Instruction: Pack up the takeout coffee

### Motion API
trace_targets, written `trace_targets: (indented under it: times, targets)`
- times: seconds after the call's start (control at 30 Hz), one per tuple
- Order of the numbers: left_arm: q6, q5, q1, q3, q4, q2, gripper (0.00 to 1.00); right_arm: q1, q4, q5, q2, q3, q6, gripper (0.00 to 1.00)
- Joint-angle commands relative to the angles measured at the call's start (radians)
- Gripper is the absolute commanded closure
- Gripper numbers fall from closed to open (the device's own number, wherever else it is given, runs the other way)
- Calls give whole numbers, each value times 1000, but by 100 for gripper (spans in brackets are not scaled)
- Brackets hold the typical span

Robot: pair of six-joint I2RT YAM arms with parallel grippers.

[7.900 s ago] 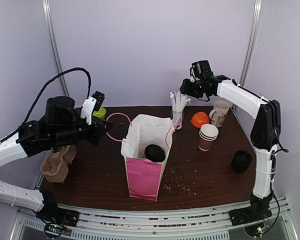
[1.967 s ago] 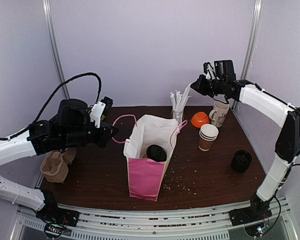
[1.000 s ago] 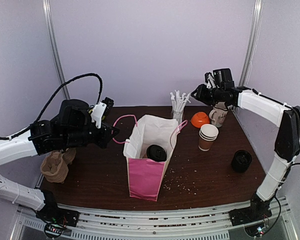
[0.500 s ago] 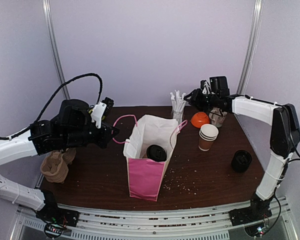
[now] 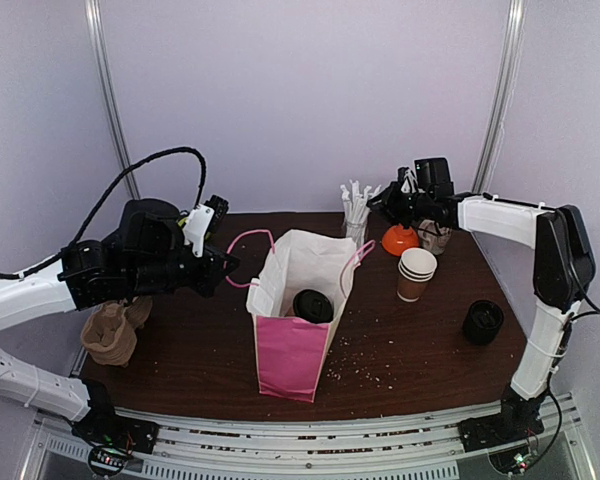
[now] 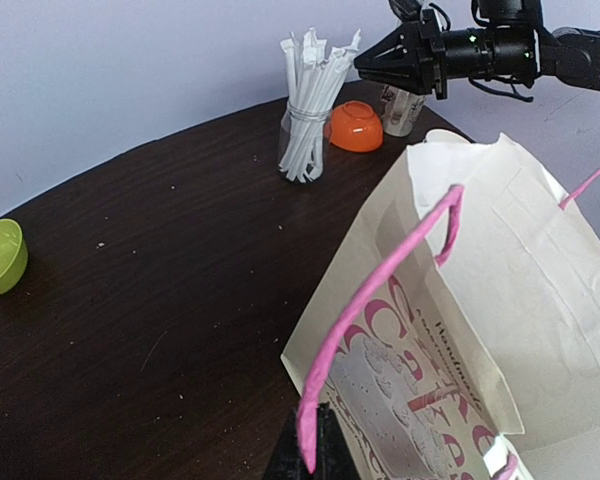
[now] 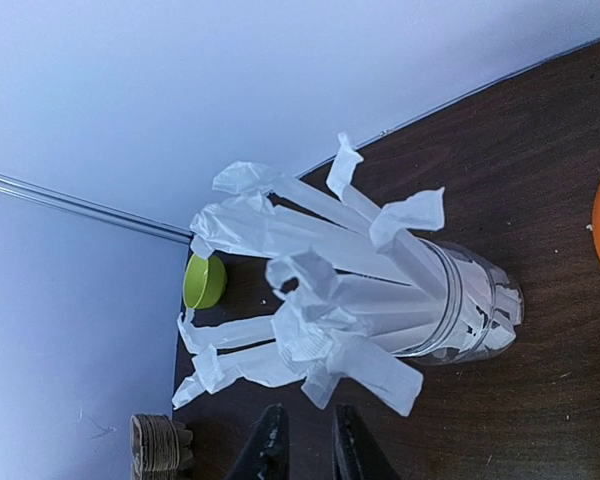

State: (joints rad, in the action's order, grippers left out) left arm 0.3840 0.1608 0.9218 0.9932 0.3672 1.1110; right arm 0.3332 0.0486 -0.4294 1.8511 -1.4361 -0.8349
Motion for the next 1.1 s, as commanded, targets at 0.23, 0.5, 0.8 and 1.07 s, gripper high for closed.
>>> trace_targets:
  times: [0.23, 0.5, 0.8, 1.07]
  targets:
    - [-2, 2, -6, 12, -42, 9, 100, -5, 34, -10, 31, -53, -20, 92]
    - [-3, 3, -5, 12, -42, 7, 100, -5, 26, 1, -8, -45, -9, 100]
    - [-2, 5, -6, 13, -43, 4, 100, -5, -100, 48, -144, -79, 88, 100]
    - [0, 5, -6, 17, -48, 5, 100, -5, -208, 1, -219, -181, 155, 100]
